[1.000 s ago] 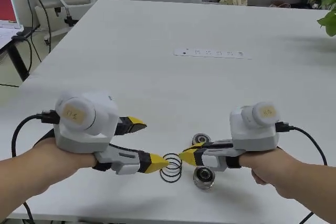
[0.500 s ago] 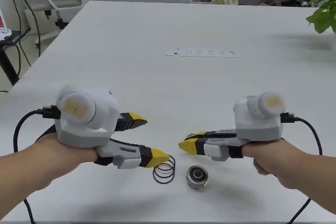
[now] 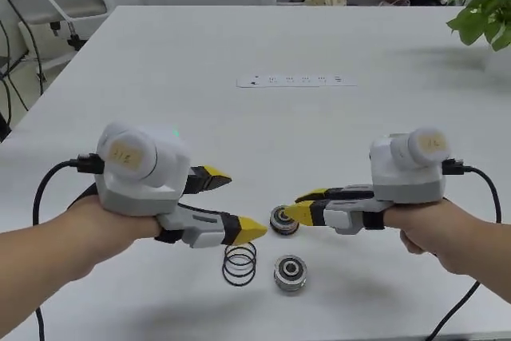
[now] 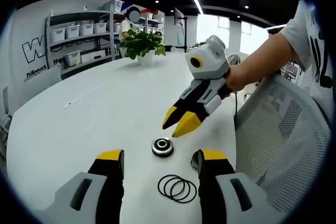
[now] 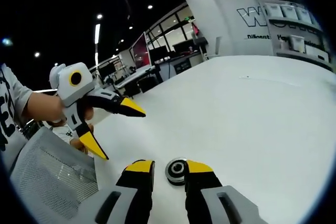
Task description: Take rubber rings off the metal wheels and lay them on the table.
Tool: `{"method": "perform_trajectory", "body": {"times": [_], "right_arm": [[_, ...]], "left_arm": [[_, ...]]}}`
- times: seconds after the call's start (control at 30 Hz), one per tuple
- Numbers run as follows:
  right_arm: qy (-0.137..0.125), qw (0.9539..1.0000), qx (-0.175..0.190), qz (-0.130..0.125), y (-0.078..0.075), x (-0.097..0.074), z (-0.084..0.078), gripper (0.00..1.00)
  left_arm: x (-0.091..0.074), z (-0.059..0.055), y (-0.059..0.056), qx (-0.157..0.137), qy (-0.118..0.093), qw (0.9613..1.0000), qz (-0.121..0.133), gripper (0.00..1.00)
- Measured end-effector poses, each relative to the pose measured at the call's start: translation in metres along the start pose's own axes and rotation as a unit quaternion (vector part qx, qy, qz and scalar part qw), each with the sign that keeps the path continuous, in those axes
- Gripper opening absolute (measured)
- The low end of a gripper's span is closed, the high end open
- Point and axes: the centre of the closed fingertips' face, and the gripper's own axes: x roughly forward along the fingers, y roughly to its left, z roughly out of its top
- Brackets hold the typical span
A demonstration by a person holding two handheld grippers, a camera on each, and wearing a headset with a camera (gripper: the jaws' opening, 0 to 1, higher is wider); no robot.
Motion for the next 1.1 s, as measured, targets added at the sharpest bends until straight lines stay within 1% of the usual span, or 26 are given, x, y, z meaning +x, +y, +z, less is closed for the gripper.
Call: {"method": "perform_trajectory", "body": {"times": [0.17, 0.37, 0.6, 0.8, 0.97, 1.1], "right_arm": [[0.006, 0.9999, -0.01, -0.007, -0.008, -0.004, -0.003, 0.23], [0.015, 0.9995, -0.024, -0.015, -0.015, -0.006, -0.008, 0.26], [0.026, 0.9988, -0.035, -0.019, -0.021, -0.005, -0.018, 0.28], [0.034, 0.9983, -0.044, -0.019, -0.026, -0.003, -0.023, 0.28], [0.039, 0.9978, -0.052, -0.015, -0.027, 0.002, -0.027, 0.28], [0.043, 0.9976, -0.054, -0.011, -0.025, 0.005, -0.031, 0.28]], "left_arm": [[0.008, 0.007, 0.003, -0.004, -0.003, 1.0, -0.003, 0.53], [0.018, 0.01, 0.007, -0.01, -0.002, 0.9999, -0.005, 0.52], [0.029, 0.006, 0.015, -0.018, 0.005, 0.9998, -0.007, 0.51], [0.039, 0.002, 0.017, -0.017, 0.014, 0.9997, -0.012, 0.49], [0.046, -0.003, 0.015, -0.013, 0.025, 0.9994, -0.019, 0.46], [0.052, -0.006, 0.012, -0.014, 0.03, 0.9991, -0.028, 0.43]]}}
